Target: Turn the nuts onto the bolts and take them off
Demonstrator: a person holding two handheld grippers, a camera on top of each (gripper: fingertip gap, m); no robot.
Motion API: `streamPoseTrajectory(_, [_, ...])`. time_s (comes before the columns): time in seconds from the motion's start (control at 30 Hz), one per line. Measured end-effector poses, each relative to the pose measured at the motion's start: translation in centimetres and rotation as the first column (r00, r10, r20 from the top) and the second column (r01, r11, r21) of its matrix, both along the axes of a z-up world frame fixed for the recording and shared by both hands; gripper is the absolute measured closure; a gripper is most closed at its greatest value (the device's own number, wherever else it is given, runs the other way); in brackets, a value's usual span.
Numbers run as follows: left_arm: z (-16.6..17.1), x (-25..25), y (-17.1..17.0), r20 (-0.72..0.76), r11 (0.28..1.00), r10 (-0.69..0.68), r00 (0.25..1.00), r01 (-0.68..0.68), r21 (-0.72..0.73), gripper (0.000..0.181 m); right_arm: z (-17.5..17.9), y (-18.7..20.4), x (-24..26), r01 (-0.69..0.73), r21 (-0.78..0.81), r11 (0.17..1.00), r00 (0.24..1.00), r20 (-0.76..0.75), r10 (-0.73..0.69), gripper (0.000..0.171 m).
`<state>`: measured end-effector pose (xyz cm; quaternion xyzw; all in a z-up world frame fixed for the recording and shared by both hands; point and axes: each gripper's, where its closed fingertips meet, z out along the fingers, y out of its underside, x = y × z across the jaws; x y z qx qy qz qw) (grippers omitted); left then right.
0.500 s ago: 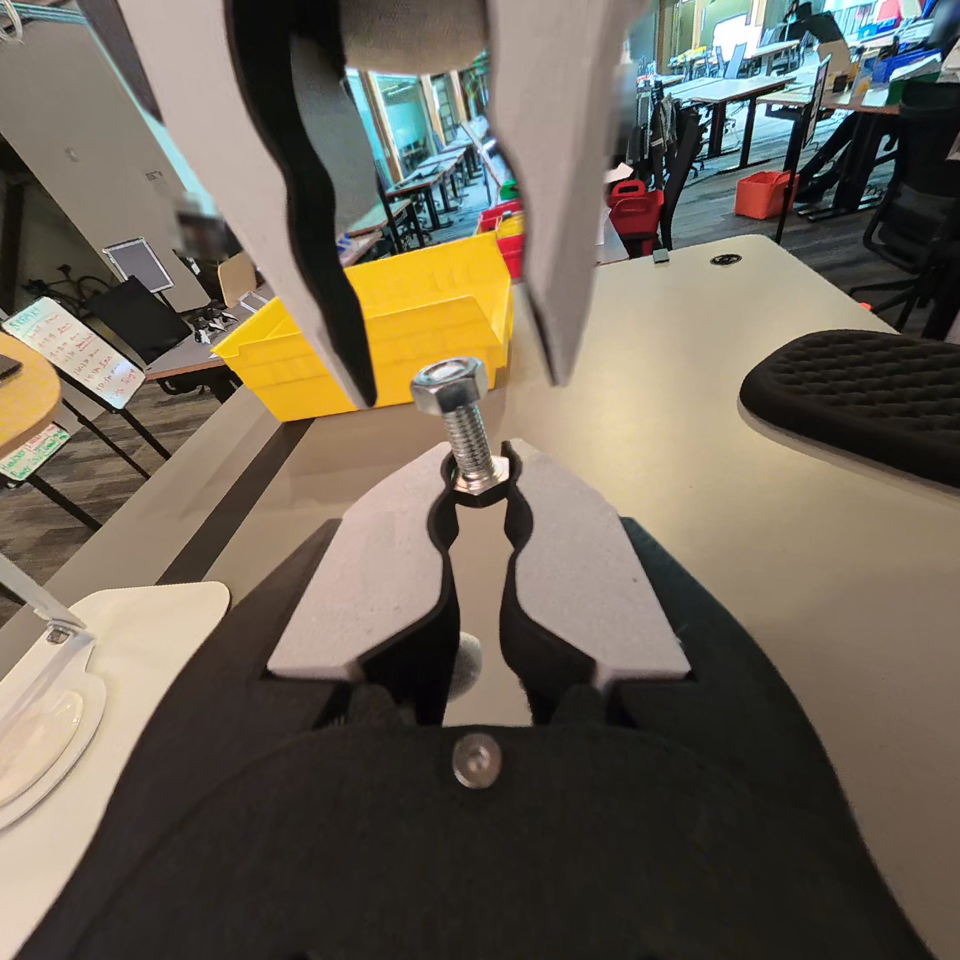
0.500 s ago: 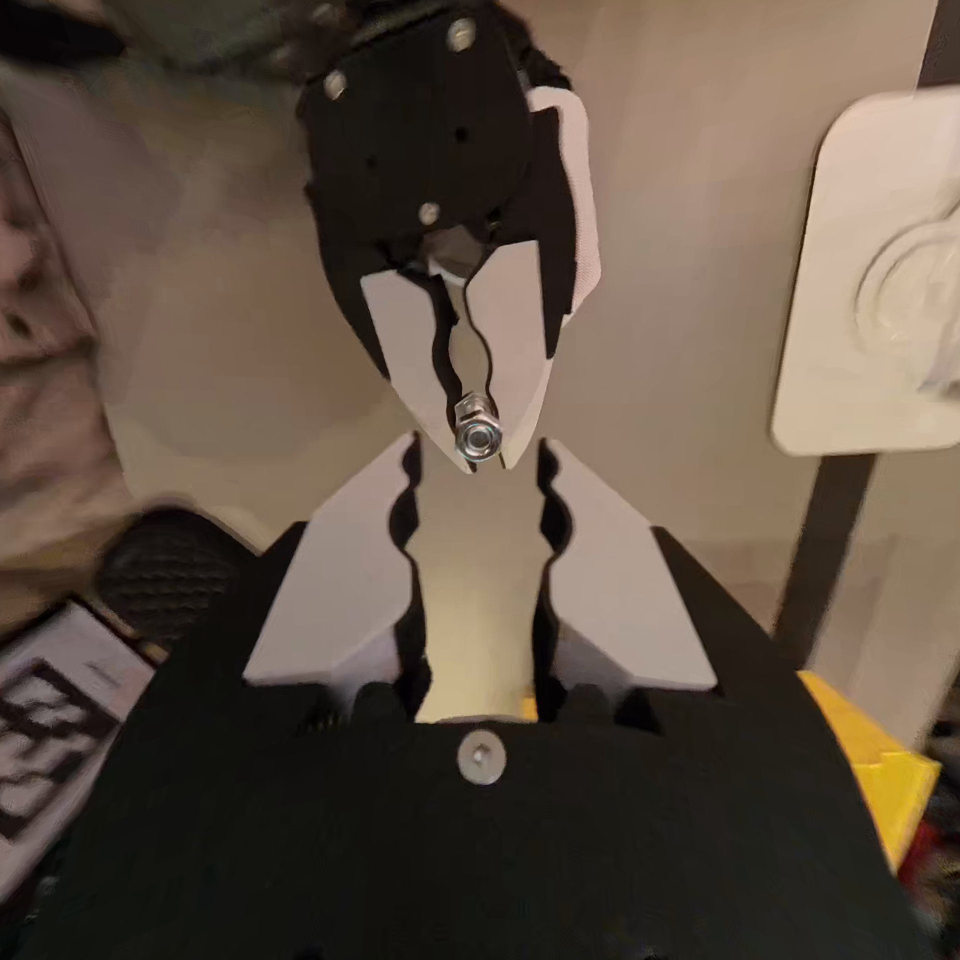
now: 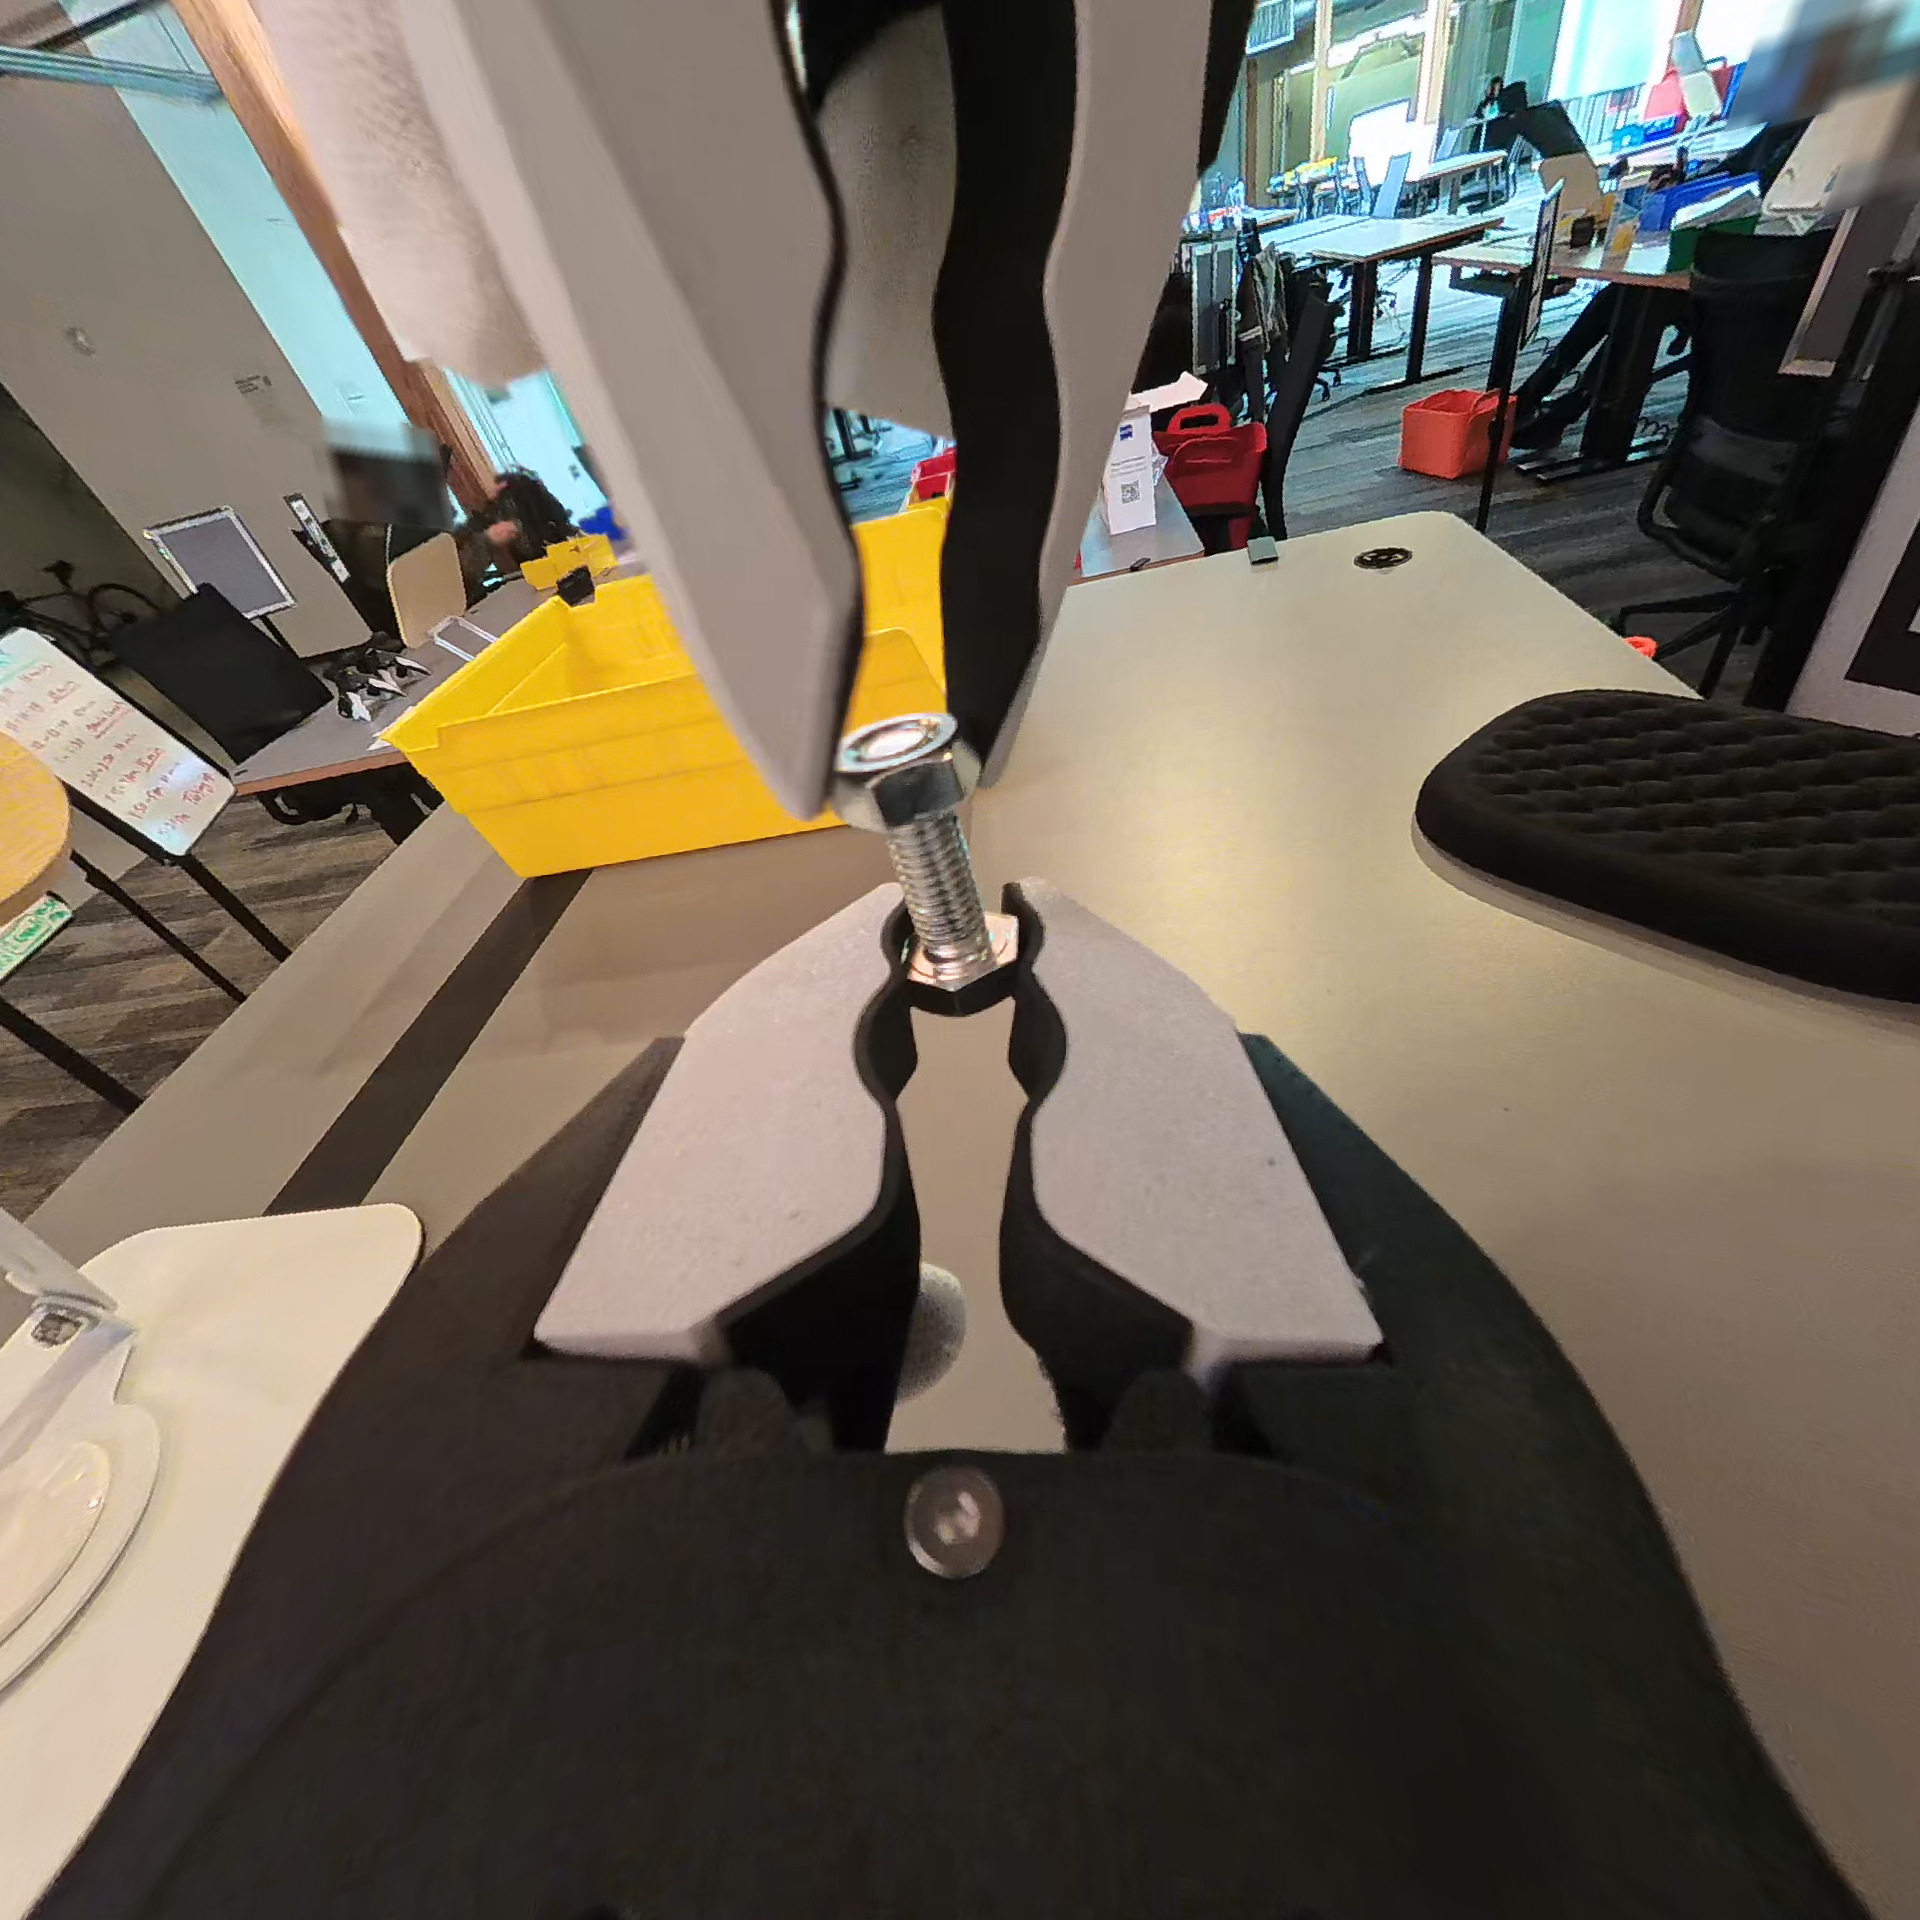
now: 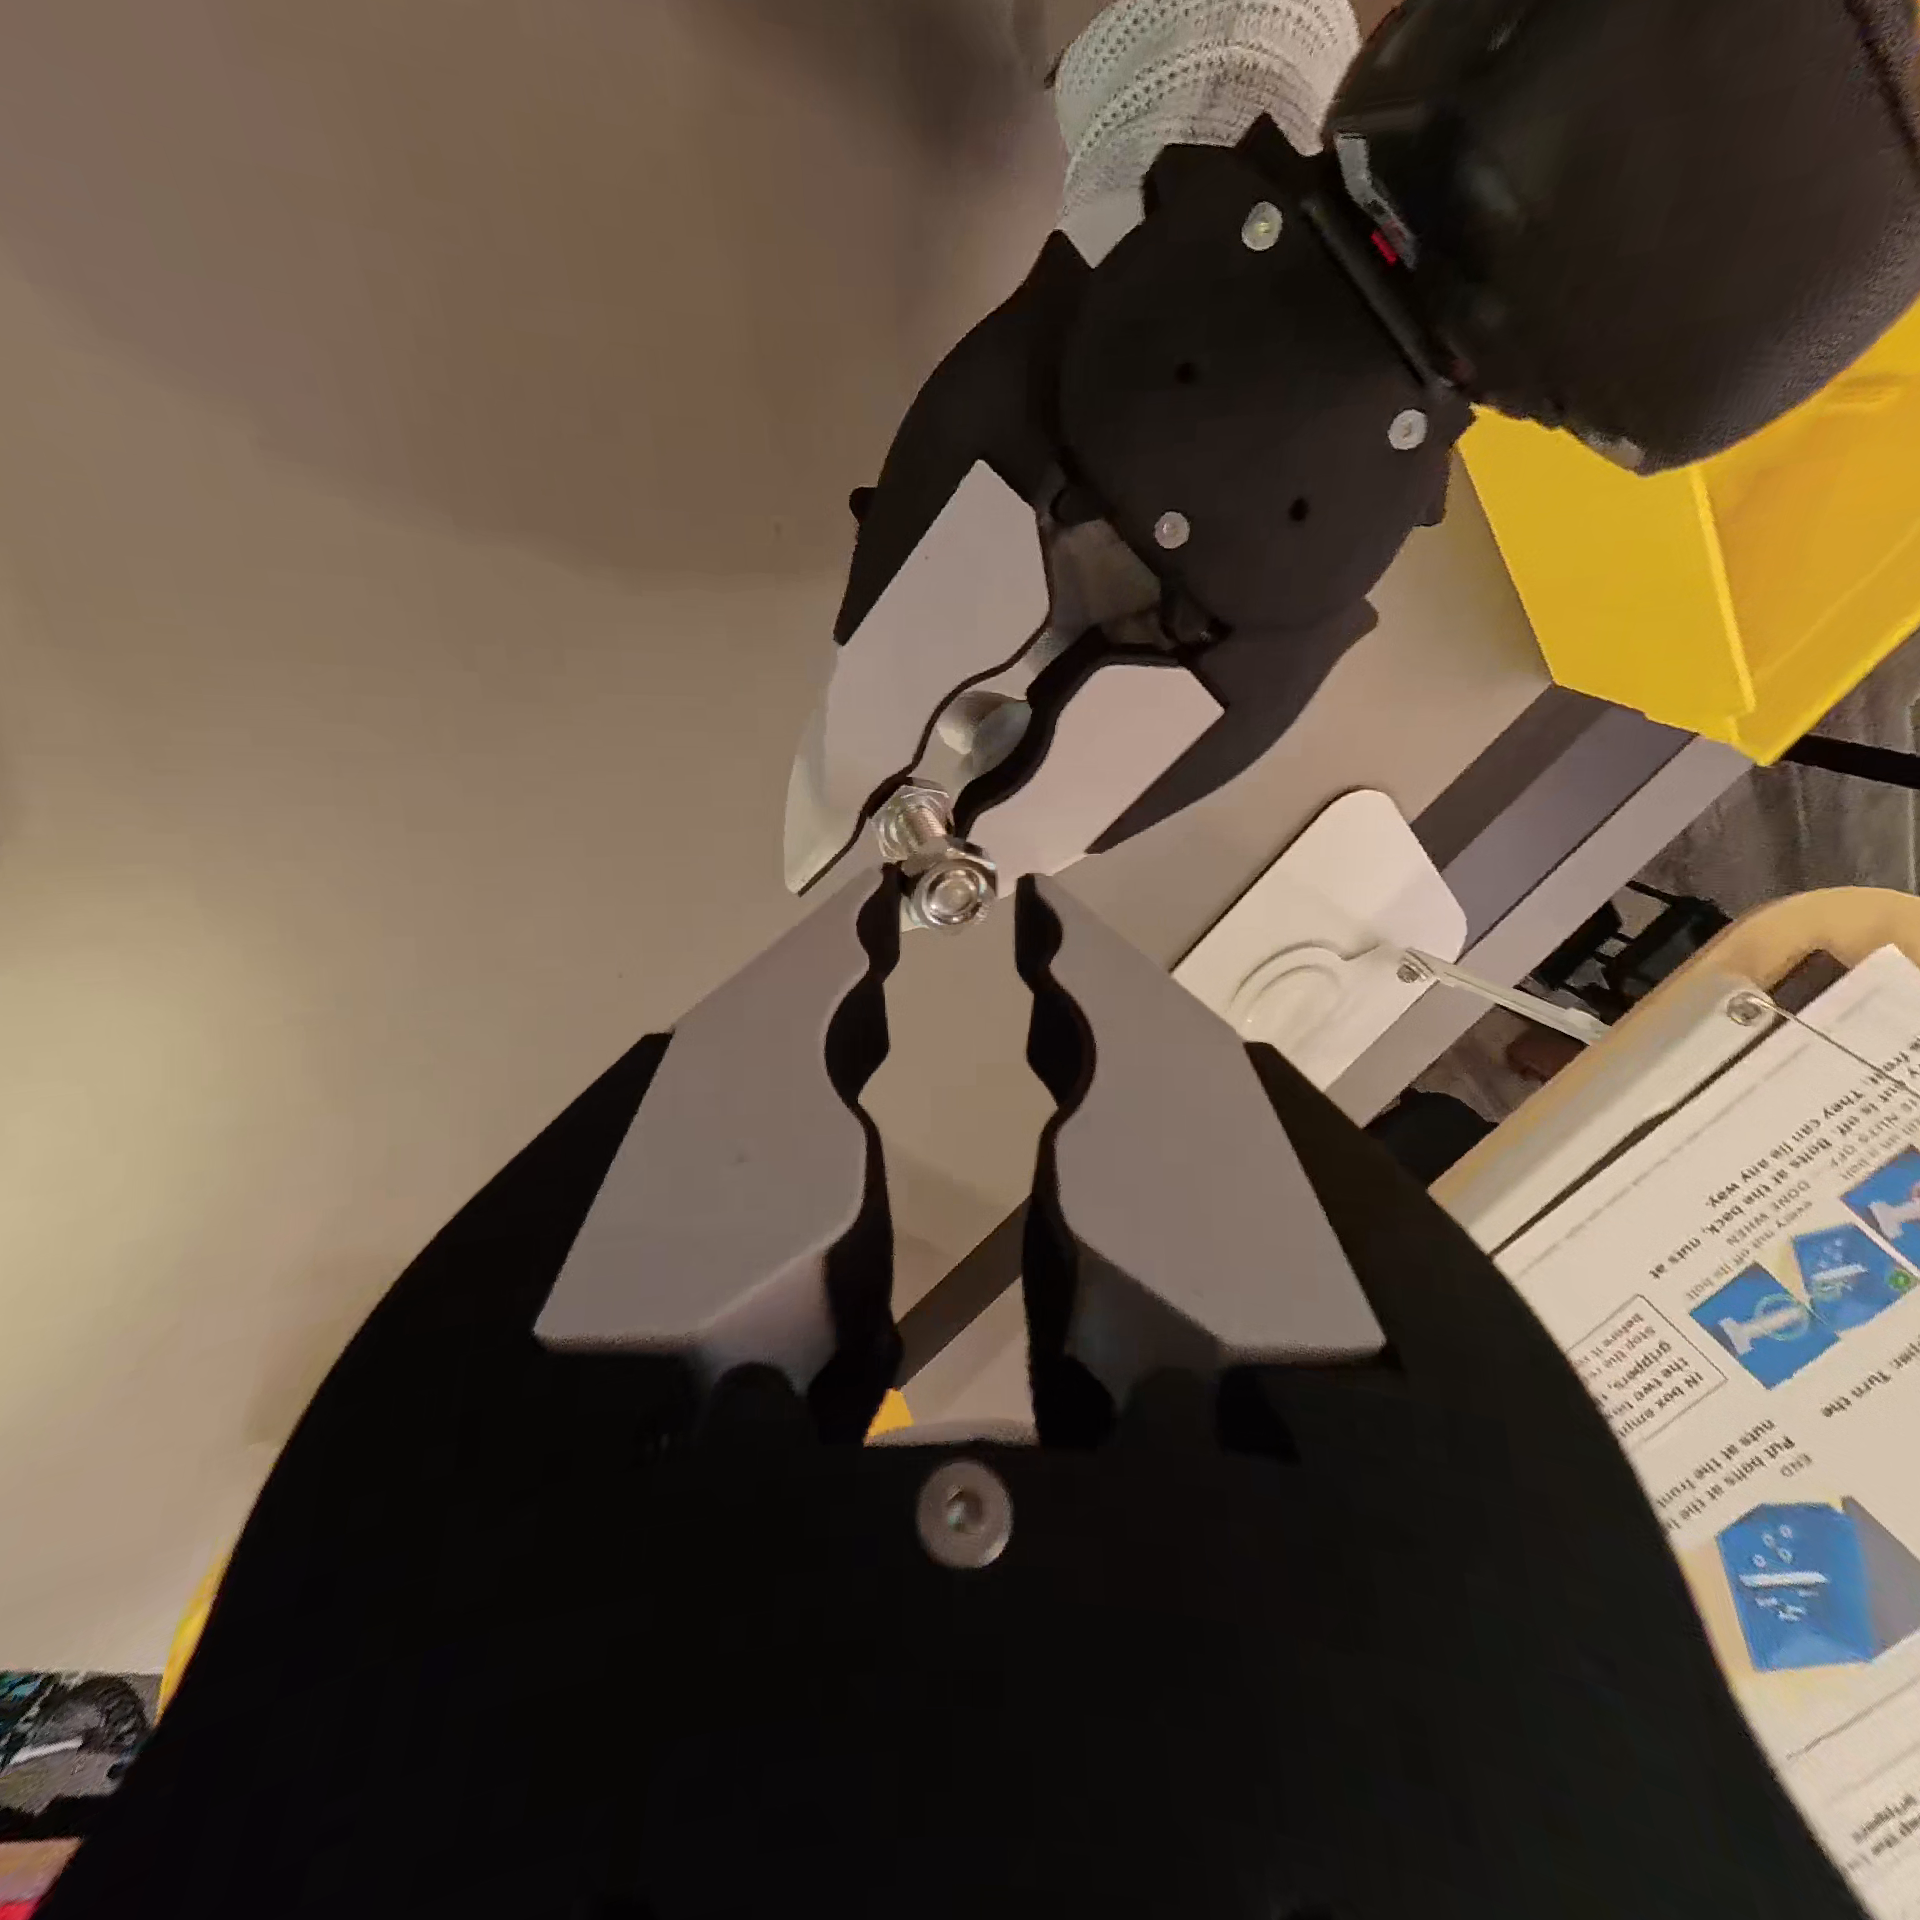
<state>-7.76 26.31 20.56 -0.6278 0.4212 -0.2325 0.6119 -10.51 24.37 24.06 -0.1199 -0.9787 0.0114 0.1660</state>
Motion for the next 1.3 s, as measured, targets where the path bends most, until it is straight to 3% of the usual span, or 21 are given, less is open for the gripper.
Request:
streamPoseTrajectory(0.17, [0.0, 0.0, 0.1, -0.005, 1.0, 0.006, 1.0, -0.006, 0.005, 0.167, -0.2, 0.0, 0.2, 0.037, -0.021, 0.999, 0.999, 0.029, -0.036, 0.155])
streamPoseTrajectory(0.3, [-0.1, -0.5, 0.6, -0.002, 0.999, 0.042, 0.999, -0.042, 0.005, 0.167, -0.3, 0.6, -0.2, 0.258, -0.087, 0.962, 0.965, 0.061, -0.254, 0.155])
streamPoseTrajectory(0.47, [-0.6, -0.5, 1.1, -0.03, 0.997, 0.077, 0.997, -0.077, 0.01, 0.168, -0.8, 1.0, 0.0, 0.581, -0.143, 0.802, 0.813, 0.152, -0.562, 0.155])
streamPoseTrajectory(0.53, [-0.8, -0.5, 1.1, -0.029, 0.997, 0.074, 0.997, -0.074, 0.005, 0.168, -0.9, 1.0, 0.0, 0.715, -0.174, 0.677, 0.699, 0.19, -0.69, 0.155])
streamPoseTrajectory(0.63, [-0.8, -0.5, 1.1, -0.029, 0.997, 0.074, 0.997, -0.074, 0.003, 0.167, -0.9, 1.0, 0.1, 0.775, -0.216, 0.594, 0.631, 0.218, -0.744, 0.155])
streamPoseTrajectory(0.67, [-0.9, -0.5, 1.1, -0.032, 0.997, 0.074, 0.997, -0.074, 0.002, 0.168, -0.9, 0.9, 0.2, 0.762, -0.217, 0.611, 0.648, 0.223, -0.729, 0.155])
streamPoseTrajectory(0.73, [-0.7, -0.3, 1.0, -0.018, 0.998, 0.063, 0.998, -0.063, 0.0, 0.167, -0.8, 1.1, 0.4, 0.679, -0.186, 0.71, 0.734, 0.184, -0.654, 0.123])
streamPoseTrajectory(0.77, [-0.6, -0.3, 0.9, -0.013, 0.999, 0.054, 0.998, -0.054, -0.003, 0.167, -0.5, 1.0, 0.0, 0.611, -0.19, 0.769, 0.792, 0.134, -0.596, 0.117])
streamPoseTrajectory(0.87, [-0.5, -0.2, 0.7, -0.009, 0.999, 0.046, 0.999, -0.046, -0.001, 0.167, 0.0, 0.9, -0.5, 0.4, -0.122, 0.909, 0.916, 0.024, -0.4, 0.121])
streamPoseTrajectory(1.0, [-0.3, -0.1, 0.5, -0.005, 0.999, 0.035, 0.999, -0.035, 0.001, 0.167, -0.3, 0.3, -0.1, 0.222, -0.063, 0.973, 0.975, 0.031, -0.221, 0.139])
streamPoseTrajectory(1.13, [-0.2, -0.2, 0.5, -0.003, 0.999, 0.035, 0.999, -0.035, 0.005, 0.167, -0.5, 0.1, -0.2, 0.167, -0.06, 0.984, 0.986, 0.039, -0.165, 0.155])
streamPoseTrajectory(1.3, [-0.3, -0.3, 0.6, -0.006, 0.999, 0.044, 0.999, -0.044, 0.007, 0.167, -0.5, 0.3, -0.2, 0.184, -0.063, 0.981, 0.982, 0.055, -0.18, 0.155])
